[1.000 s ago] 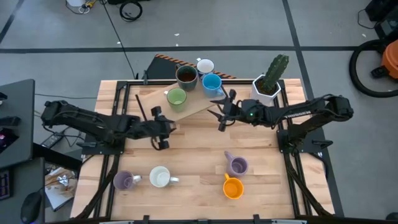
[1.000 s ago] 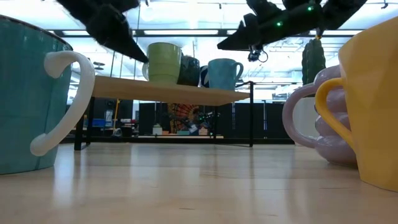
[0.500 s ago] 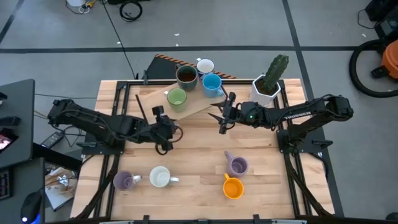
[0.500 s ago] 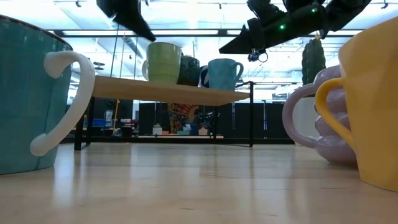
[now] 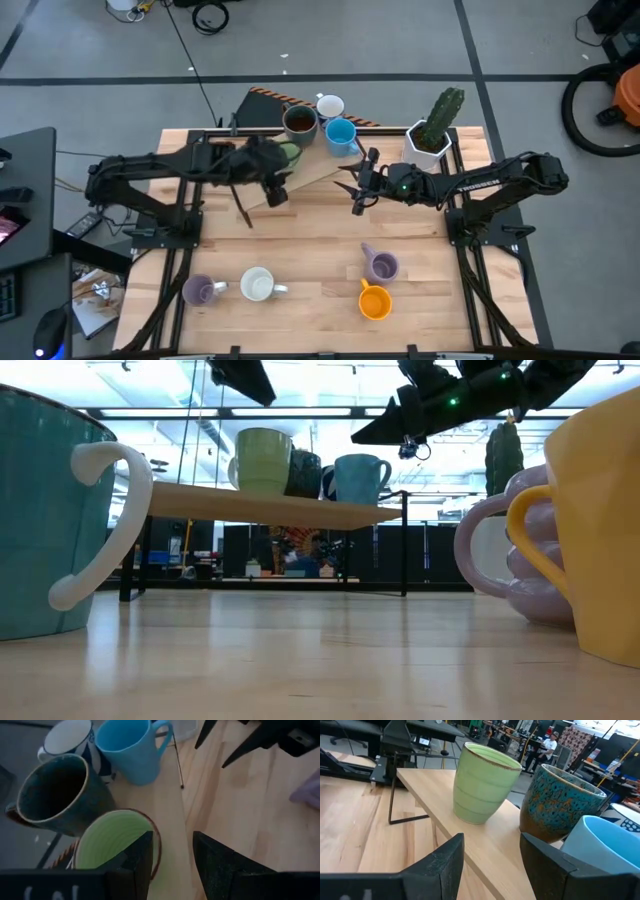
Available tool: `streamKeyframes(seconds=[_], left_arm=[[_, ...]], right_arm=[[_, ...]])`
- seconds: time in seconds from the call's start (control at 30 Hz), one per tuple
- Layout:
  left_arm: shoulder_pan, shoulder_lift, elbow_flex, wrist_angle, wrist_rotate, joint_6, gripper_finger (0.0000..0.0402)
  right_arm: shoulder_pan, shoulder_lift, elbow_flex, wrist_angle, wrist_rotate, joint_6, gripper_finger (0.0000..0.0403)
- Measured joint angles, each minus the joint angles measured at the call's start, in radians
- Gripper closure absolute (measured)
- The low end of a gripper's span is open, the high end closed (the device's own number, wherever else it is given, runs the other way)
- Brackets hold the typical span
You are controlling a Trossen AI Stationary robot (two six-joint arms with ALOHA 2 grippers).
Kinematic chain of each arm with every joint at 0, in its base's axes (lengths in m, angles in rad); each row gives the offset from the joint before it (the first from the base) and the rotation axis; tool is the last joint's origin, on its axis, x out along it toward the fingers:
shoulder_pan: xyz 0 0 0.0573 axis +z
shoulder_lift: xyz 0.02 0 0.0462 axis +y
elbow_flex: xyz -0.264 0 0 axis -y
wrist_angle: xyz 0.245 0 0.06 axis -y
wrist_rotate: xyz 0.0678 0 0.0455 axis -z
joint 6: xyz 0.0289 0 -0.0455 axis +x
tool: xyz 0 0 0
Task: Place coffee mugs
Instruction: Put the stripe green mug on the shelf
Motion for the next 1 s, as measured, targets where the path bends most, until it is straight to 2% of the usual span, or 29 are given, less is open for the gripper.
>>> streamKeyframes(seconds=[0.13, 0.3, 0.57, 0.67, 1.0], left_arm=[[0.047, 0.069, 0.063, -0.046, 0.061, 0.008, 0.0256], [0.085, 0.155, 0.144, -0.141, 0.072, 0.010, 0.0256], [0.174, 0.218, 0.214, -0.245, 0.206, 0.006, 0.0263], [0.196, 0.224, 0.214, -0.254, 0.240, 0.022, 0.0277], [0.211, 0.223, 0.214, -0.277, 0.245, 0.068, 0.0344]], right_arm=[[0.000, 0.000, 0.000, 0.004, 0.000, 0.004, 0.0204], [0.000, 0.000, 0.000, 0.006, -0.001, 0.004, 0.0204], [0.000, 0.000, 0.000, 0.011, -0.026, 0.008, 0.0204], [0.000, 0.000, 0.000, 0.013, -0.027, 0.007, 0.0204], [0.000, 0.001, 0.000, 0.012, -0.027, 0.008, 0.0204]])
